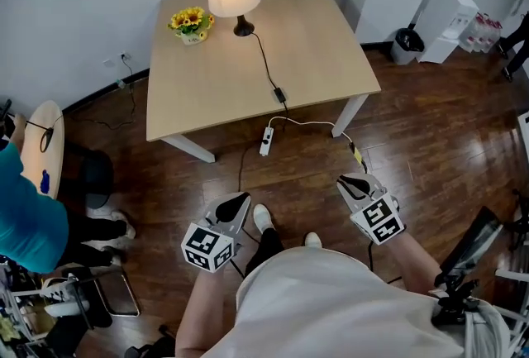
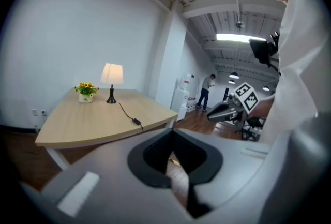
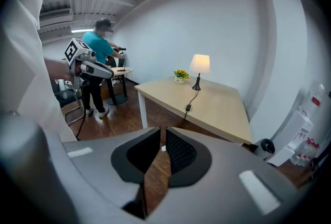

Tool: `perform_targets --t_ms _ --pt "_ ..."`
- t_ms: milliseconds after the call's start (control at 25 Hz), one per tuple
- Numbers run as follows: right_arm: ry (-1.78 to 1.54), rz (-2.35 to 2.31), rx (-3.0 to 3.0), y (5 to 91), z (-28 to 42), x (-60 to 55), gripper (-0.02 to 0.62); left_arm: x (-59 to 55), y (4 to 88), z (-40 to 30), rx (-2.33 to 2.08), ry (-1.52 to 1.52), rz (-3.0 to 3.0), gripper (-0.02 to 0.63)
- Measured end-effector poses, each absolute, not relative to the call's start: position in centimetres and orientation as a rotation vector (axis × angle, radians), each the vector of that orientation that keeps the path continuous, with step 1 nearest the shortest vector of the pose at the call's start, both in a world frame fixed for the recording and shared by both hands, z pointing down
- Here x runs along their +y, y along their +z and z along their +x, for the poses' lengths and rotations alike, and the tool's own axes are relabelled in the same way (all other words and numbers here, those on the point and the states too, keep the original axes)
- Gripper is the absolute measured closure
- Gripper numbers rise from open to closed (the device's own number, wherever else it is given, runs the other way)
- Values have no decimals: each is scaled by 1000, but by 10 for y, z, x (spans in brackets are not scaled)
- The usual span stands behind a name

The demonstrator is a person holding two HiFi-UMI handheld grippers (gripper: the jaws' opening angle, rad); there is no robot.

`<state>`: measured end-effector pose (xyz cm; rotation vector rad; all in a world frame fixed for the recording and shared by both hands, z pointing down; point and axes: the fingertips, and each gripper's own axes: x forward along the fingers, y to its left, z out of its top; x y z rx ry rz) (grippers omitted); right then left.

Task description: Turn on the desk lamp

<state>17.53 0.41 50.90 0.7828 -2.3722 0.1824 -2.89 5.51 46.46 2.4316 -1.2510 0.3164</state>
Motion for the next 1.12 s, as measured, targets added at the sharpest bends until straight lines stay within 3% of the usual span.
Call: perform_targets --t_ms 240,640,760,1120 --pt "229 741 -2453 515 208 41 560 120 453 11 -1298 391 2349 589" --pt "227 852 -2478 494 218 89 549 161 447 12 -1262 396 2420 589" --pt "220 899 -2472 482 210 104 520 171 432 3 -1248 353 2447 589" --pt "205 962 -2469 457 158 154 518 216 432 -45 -1164 289 2508 589"
